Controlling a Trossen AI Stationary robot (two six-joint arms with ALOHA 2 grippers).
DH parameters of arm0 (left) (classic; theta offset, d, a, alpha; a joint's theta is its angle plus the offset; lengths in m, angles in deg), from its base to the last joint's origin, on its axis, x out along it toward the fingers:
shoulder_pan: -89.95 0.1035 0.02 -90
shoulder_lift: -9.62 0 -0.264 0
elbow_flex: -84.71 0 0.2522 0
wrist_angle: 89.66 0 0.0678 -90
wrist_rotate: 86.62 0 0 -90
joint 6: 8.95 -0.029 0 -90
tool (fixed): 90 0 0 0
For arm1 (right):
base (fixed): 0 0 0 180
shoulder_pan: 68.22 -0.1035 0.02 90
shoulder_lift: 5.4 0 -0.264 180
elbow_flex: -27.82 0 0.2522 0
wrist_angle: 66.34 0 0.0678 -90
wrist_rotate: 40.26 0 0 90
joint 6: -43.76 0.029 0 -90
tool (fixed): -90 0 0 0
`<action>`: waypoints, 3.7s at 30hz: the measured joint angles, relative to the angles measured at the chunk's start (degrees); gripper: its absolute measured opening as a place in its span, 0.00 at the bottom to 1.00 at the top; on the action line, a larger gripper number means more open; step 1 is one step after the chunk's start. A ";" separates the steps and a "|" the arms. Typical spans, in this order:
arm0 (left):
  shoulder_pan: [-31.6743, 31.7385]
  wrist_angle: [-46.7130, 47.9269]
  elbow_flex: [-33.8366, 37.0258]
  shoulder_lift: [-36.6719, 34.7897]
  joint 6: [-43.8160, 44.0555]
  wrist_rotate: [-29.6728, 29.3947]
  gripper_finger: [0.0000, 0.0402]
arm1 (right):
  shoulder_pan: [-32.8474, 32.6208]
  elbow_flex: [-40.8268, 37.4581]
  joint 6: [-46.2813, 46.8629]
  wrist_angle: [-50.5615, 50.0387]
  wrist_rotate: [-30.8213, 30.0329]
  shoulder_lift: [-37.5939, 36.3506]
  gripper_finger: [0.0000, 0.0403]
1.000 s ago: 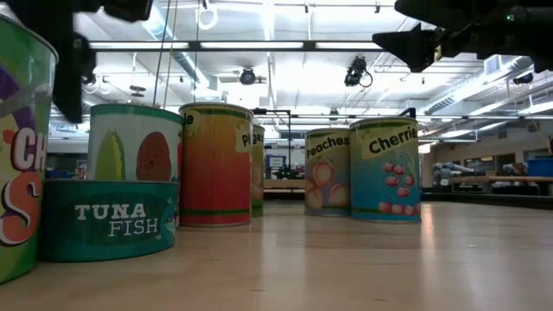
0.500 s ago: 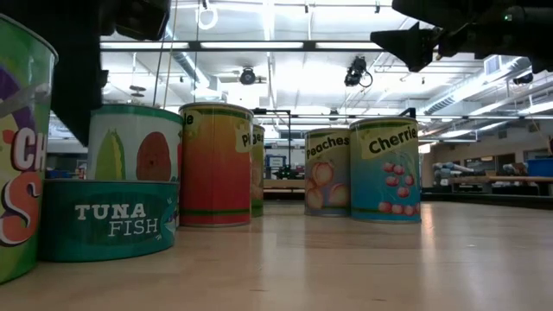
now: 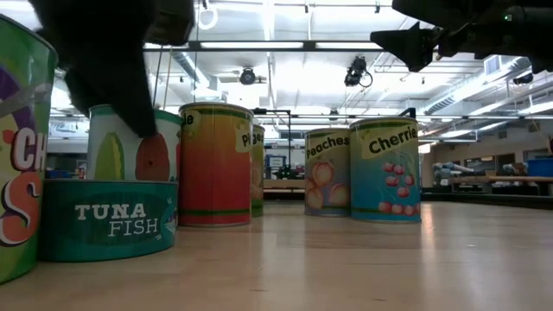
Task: Pick and place cans onto a shelf
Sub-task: Put the canned vegetable on the shelf
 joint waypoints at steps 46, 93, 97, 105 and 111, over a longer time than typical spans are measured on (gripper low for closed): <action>45.67 7.91 -15.70 -6.08 -59.21 12.24 0.75 | 0.00 0.00 -0.46 0.42 0.00 0.00 0.93; 56.84 18.42 -33.24 15.49 -68.00 17.01 0.76 | -0.04 -0.04 0.74 0.09 0.28 0.42 0.93; 56.85 18.60 -33.24 15.49 -67.98 17.00 0.79 | -0.04 -0.04 0.74 0.09 0.37 0.42 0.93; 57.05 18.40 -33.24 15.49 -66.70 15.51 0.79 | -0.04 -0.02 0.73 0.11 0.44 0.42 0.93; 57.07 18.35 -33.24 15.47 -65.27 15.53 0.93 | -0.04 -0.02 0.68 0.11 0.44 0.42 0.93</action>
